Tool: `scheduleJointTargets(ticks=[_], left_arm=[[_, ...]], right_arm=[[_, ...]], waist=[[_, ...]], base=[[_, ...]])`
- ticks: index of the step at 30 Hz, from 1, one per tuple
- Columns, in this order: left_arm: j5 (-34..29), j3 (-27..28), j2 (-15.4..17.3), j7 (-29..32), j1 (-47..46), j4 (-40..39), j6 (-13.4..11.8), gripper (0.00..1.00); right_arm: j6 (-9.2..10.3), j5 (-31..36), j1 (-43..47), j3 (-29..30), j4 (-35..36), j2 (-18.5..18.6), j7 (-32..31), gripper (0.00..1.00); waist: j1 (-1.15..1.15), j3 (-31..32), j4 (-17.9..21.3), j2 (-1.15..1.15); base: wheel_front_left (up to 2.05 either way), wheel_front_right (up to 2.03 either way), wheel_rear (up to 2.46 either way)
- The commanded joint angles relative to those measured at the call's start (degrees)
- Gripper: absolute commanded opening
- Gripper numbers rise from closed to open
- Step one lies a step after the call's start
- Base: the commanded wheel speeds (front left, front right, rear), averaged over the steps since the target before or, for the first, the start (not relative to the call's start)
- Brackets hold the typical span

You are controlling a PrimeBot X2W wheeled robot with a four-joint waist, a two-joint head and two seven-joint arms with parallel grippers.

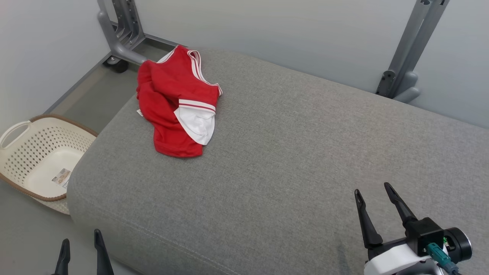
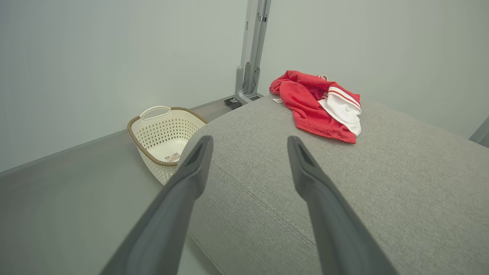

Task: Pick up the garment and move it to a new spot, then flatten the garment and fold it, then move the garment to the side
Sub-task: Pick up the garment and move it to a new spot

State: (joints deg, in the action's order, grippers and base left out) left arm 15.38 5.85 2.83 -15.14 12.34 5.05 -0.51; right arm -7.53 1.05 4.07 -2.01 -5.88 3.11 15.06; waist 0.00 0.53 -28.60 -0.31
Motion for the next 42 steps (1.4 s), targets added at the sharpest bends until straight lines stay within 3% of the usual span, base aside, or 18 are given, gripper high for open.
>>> scheduleJointTargets(ticks=[1,5,11,17,19,23,29,34,42], left_arm=[[0.3,0.2,0.1,0.0,0.4,-0.4,-0.2,1.00],[0.1,0.3,0.1,0.0,-0.2,-0.8,-0.3,1.00],[-0.2,-1.7,0.1,0.0,-3.6,1.9,3.0,1.00],[2.9,-3.1,0.1,0.0,-13.3,8.7,6.0,1.00],[7.0,-3.9,0.1,0.0,-17.9,12.4,6.6,1.00],[8.8,-6.7,0.1,0.0,-28.3,20.4,7.6,1.00],[15.2,-9.2,0.1,0.0,-41.2,32.1,8.0,1.00],[22.4,-14.0,2.2,0.9,-48.4,41.0,8.0,1.00],[27.8,-13.8,5.1,1.2,-52.6,54.6,8.0,1.00]], right_arm=[[0.08,-0.1,-0.5,0.0,-0.2,0.5,0.2,1.00],[0.08,-0.2,0.9,0.4,0.1,0.6,0.2,1.00],[0.08,0.2,3.0,2.8,0.5,0.5,0.2,1.00],[0.08,1.5,-1.2,2.2,2.3,3.2,0.2,1.00],[0.08,1.7,-3.2,1.9,2.5,4.9,0.2,1.00],[0.08,1.8,-7.0,2.4,2.5,7.9,0.2,1.00],[0.08,1.8,-9.9,3.5,2.7,9.8,0.2,1.00],[0.08,1.9,-11.3,3.9,2.9,9.8,0.2,1.00],[0.08,1.2,-11.1,4.8,2.5,9.0,0.2,1.00]], waist=[[0.00,-0.4,-0.8,0.31],[0.00,-0.3,-0.6,0.31],[0.00,-0.9,-0.6,0.31],[0.00,-9.7,3.3,0.31],[0.00,-13.8,4.7,0.31],[0.00,-20.8,7.3,0.31],[0.00,-27.7,10.3,0.31],[0.00,-30.3,12.6,0.31],[0.00,-29.7,15.8,0.31]], base=[[0.00,0.00,0.00],[0.00,0.00,0.00],[0.00,0.00,0.00],[0.00,0.00,0.00],[0.00,0.00,0.00],[0.00,0.00,0.00],[0.00,0.00,0.00],[0.00,0.00,0.00],[0.00,0.00,0.00]])
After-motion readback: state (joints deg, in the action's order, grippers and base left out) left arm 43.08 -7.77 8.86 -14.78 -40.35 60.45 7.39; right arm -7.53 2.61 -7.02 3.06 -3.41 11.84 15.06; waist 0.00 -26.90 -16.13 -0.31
